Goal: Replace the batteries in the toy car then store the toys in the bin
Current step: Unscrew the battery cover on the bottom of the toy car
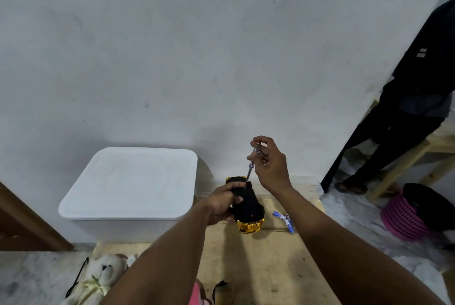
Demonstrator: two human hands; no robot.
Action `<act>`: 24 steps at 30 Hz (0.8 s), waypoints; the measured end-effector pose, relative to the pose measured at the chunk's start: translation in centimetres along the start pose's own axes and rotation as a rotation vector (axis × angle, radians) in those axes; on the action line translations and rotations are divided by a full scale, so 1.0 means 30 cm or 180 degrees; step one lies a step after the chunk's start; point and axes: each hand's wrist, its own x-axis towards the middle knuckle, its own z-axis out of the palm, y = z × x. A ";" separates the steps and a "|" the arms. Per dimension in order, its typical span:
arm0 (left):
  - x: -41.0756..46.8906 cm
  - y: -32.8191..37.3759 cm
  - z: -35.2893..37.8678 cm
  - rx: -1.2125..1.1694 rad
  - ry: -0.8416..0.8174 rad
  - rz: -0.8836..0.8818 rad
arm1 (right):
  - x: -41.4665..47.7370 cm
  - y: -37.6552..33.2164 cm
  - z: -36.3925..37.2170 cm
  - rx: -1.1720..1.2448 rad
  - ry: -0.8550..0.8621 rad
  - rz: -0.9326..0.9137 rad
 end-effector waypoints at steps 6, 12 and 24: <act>-0.001 -0.002 -0.010 0.0060 0.0081 -0.0007 | 0.016 0.005 0.001 -0.0111 0.0048 -0.0074; 0.007 -0.002 -0.009 -0.0009 0.0028 0.0016 | 0.008 -0.008 0.007 -0.0231 -0.0088 -0.0231; 0.002 0.013 -0.010 -0.0136 0.0019 -0.0013 | 0.023 -0.021 0.014 -0.0504 -0.0001 -0.0334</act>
